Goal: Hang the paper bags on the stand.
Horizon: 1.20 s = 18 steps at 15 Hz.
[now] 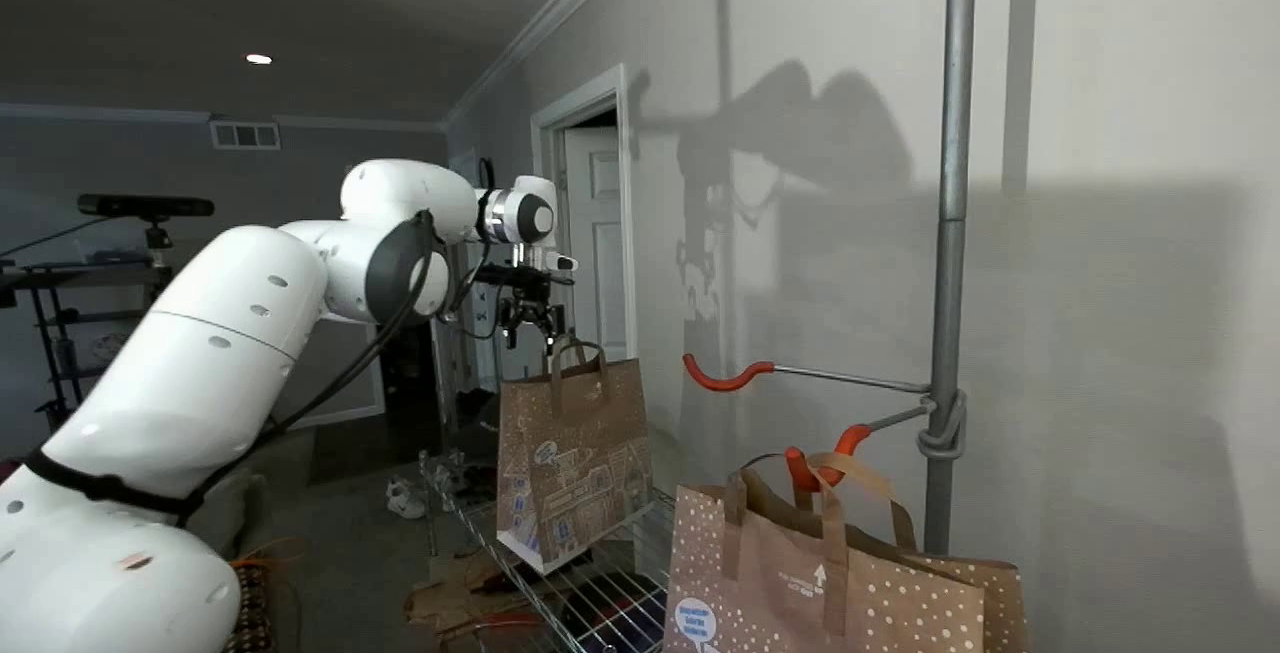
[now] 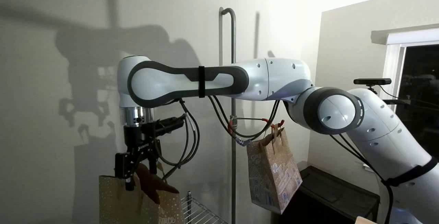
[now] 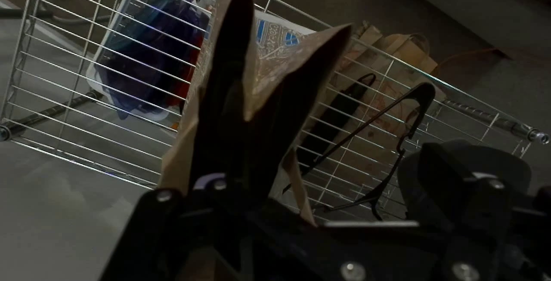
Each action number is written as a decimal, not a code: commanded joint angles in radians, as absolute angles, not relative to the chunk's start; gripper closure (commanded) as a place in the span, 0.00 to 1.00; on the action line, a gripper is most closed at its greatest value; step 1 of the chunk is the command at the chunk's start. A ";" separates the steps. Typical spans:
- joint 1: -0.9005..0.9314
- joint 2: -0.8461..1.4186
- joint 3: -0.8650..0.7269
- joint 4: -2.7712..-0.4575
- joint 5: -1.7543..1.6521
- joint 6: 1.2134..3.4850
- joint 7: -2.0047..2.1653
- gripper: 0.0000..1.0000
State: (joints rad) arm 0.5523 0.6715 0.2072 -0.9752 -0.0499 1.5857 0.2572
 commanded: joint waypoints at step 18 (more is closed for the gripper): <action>0.625 0.739 0.087 -0.776 -0.220 1.408 0.263 0.00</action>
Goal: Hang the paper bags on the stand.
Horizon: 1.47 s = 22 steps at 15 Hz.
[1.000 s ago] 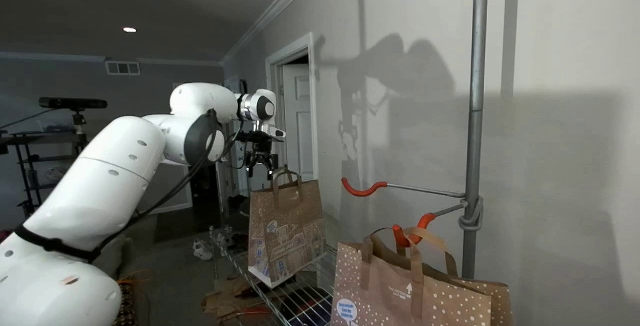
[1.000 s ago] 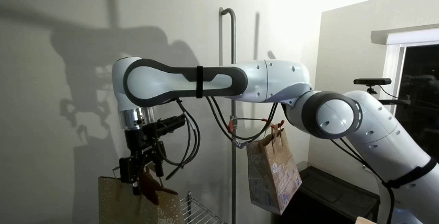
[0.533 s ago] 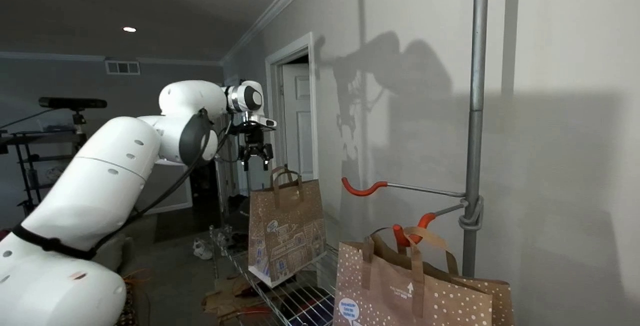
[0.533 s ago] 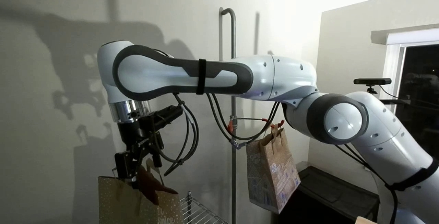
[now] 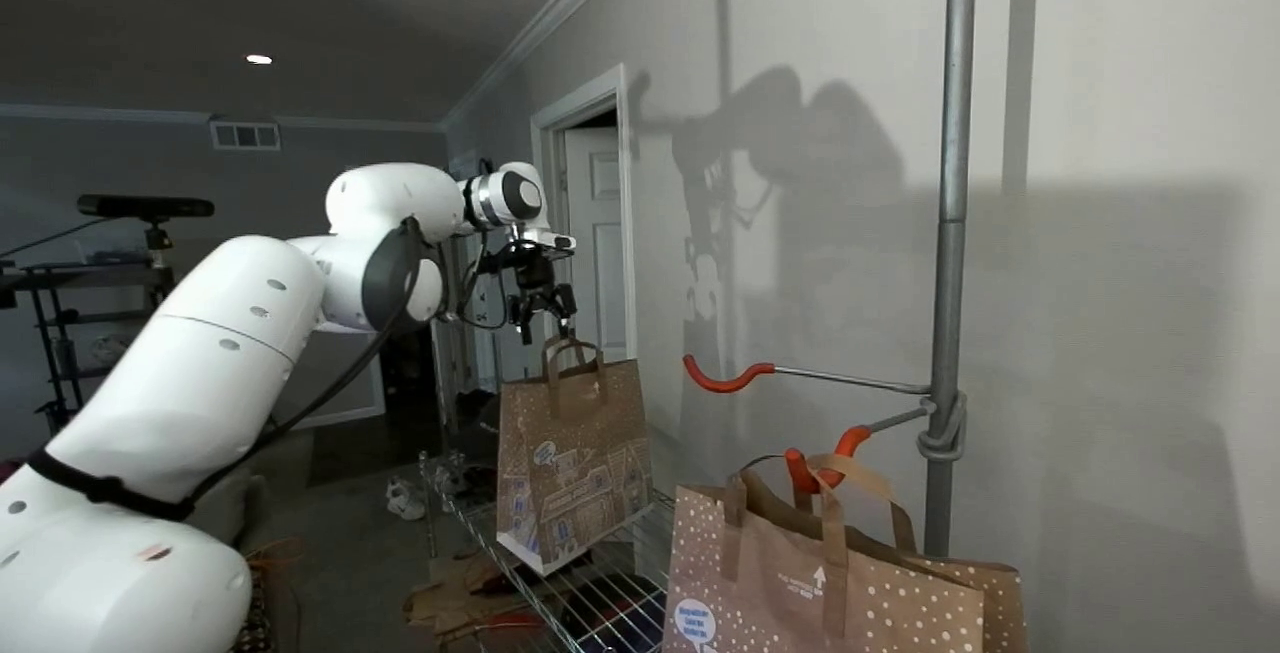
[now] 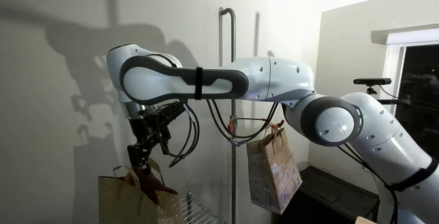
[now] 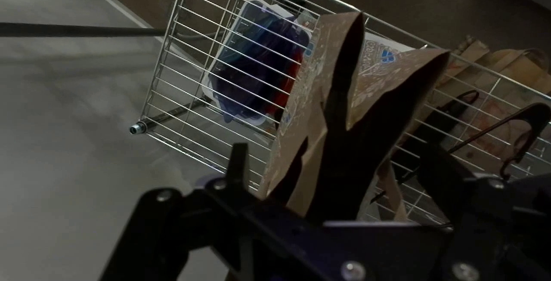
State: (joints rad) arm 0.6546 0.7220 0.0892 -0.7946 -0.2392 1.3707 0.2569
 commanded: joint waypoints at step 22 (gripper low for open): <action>0.576 0.767 0.108 -0.864 0.020 1.761 0.544 0.00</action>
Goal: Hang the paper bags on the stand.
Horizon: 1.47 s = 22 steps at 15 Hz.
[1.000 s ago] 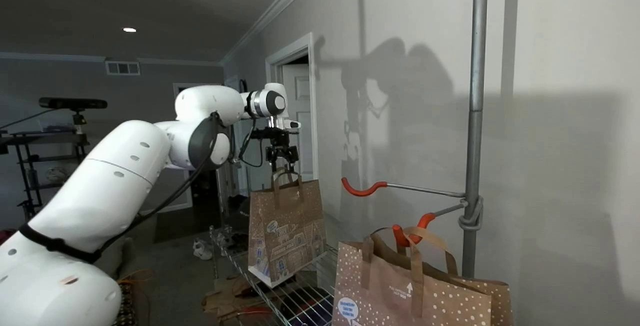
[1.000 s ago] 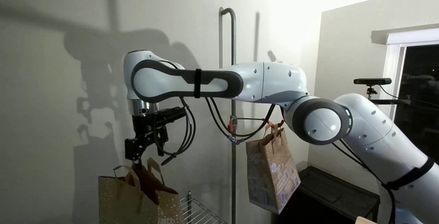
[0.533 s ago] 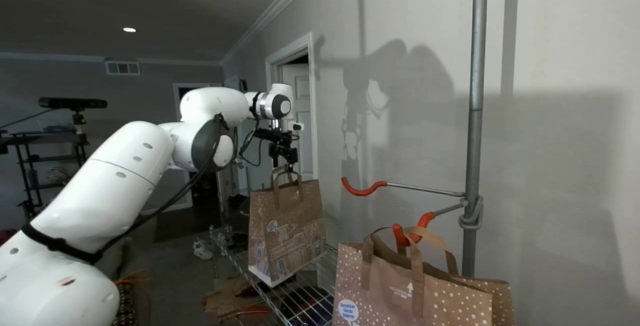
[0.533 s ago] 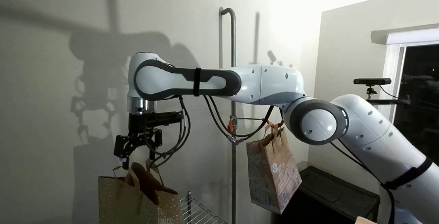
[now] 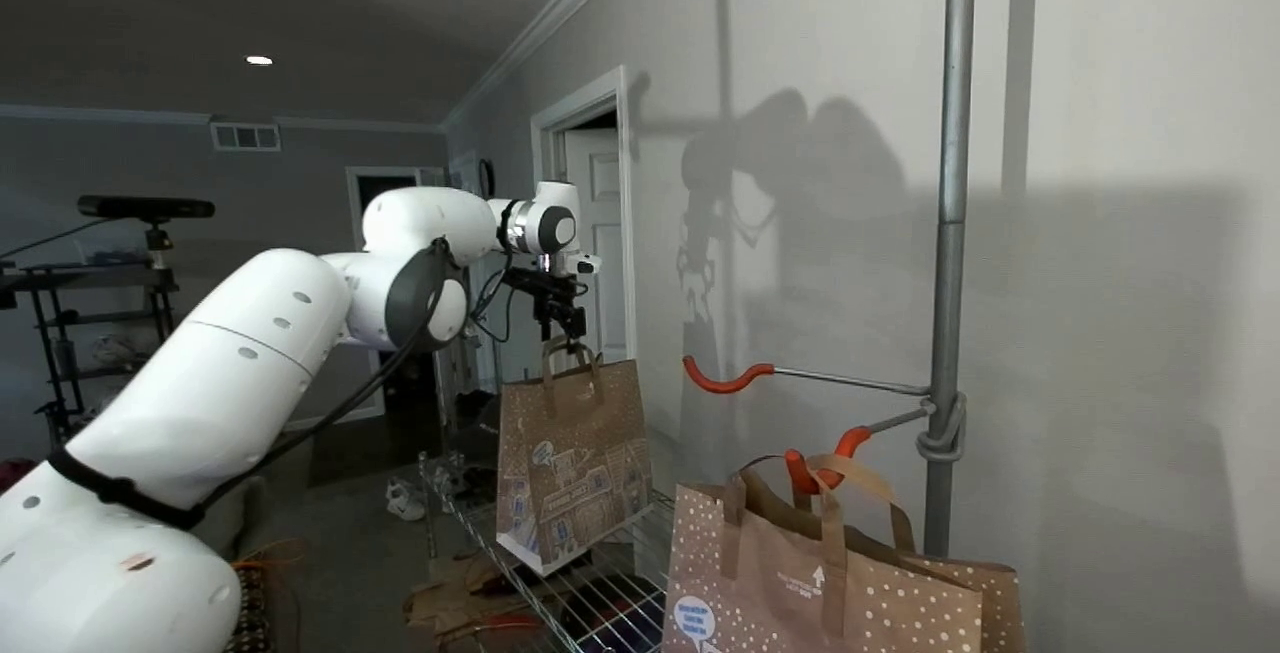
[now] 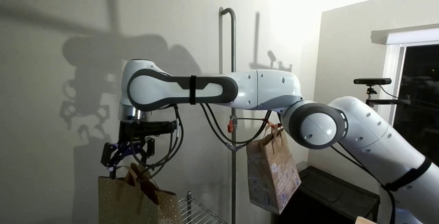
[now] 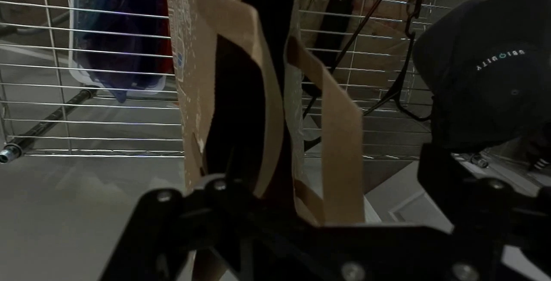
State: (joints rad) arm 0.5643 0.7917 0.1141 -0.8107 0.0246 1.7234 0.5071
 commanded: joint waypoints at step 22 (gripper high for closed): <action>0.613 0.596 0.011 -1.052 -0.088 1.522 0.481 0.95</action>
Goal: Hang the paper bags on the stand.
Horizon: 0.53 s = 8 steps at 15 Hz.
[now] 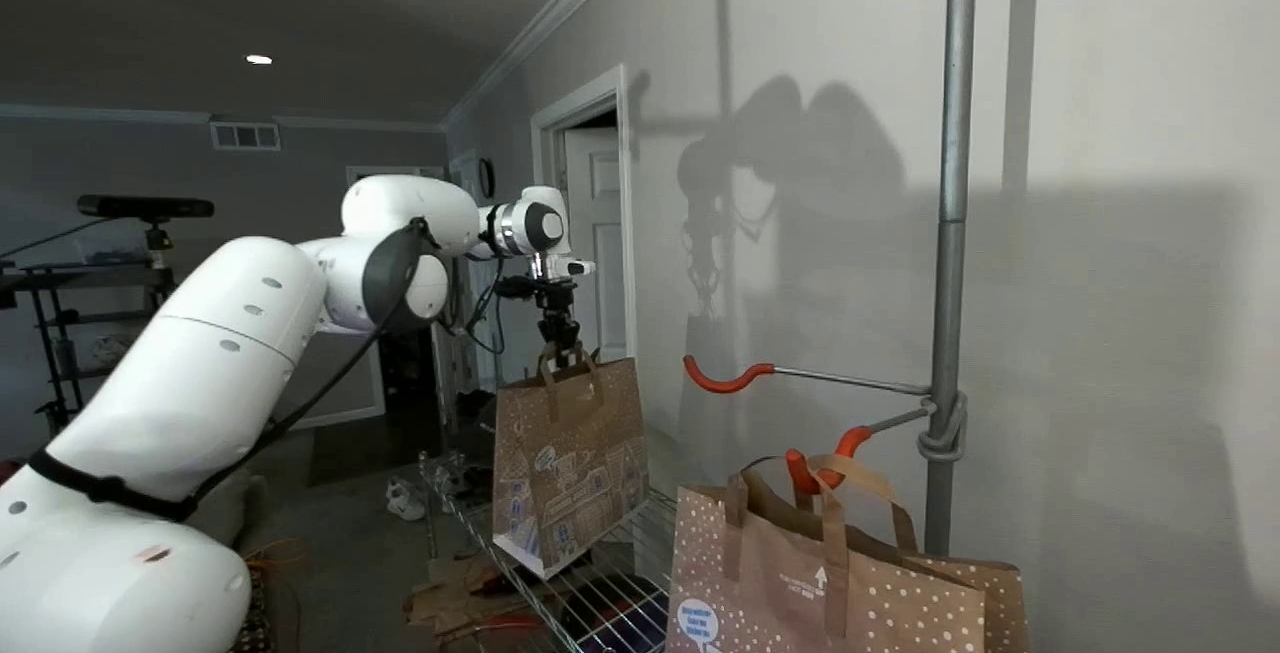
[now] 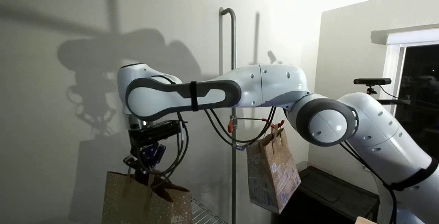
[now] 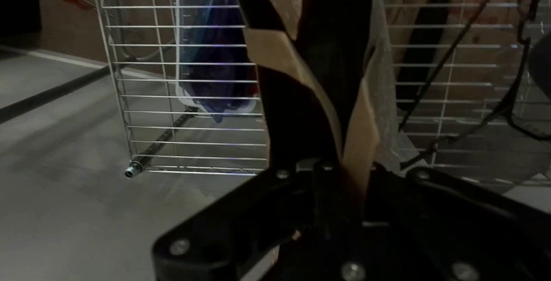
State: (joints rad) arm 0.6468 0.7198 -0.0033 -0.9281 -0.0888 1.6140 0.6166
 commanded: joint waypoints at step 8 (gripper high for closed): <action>0.541 0.441 -0.023 -1.187 -0.113 1.369 0.218 0.95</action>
State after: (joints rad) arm 0.5700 0.5305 -0.0189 -1.0665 -0.0977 1.3732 0.3066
